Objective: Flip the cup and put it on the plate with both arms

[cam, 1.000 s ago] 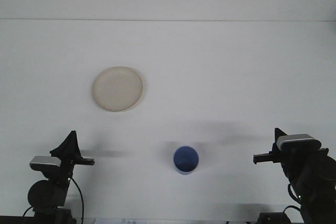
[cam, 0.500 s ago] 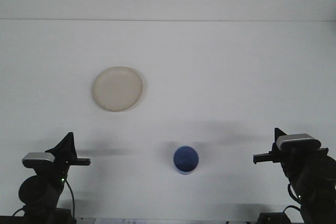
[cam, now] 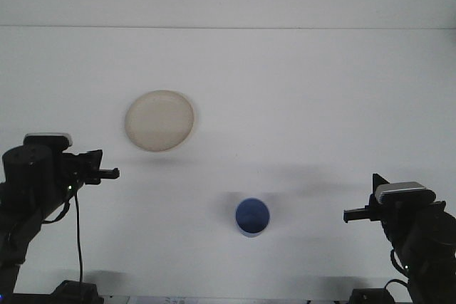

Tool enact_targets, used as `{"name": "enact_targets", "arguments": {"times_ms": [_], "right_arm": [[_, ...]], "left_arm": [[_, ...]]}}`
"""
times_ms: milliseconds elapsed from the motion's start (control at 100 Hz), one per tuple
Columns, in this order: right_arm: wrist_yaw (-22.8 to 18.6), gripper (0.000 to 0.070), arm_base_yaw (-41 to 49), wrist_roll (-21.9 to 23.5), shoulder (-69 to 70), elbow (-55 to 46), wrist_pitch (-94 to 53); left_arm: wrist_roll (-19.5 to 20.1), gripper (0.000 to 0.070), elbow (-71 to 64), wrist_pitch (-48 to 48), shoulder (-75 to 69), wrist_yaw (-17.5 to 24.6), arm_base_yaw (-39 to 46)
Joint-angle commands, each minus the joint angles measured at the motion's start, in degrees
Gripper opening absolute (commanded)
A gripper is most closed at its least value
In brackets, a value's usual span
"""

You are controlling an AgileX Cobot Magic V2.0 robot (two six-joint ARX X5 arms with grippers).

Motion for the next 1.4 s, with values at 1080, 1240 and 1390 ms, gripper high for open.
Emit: {"name": "enact_targets", "arguments": {"times_ms": [1080, 1240, 1390], "right_arm": [[0.0, 0.0, 0.1, 0.5, 0.3, 0.4, 0.2], [0.0, 0.0, 0.1, 0.5, 0.3, 0.4, 0.0], [0.0, 0.0, 0.1, 0.5, 0.3, 0.4, -0.2]], "left_arm": [[-3.4, 0.0379, 5.7, 6.9, 31.1, 14.4, -37.6], [-2.8, 0.0379, 8.0, 7.6, 36.2, 14.3, -40.6], [-2.8, 0.0379, 8.3, 9.7, 39.3, 14.3, -41.7]]}}
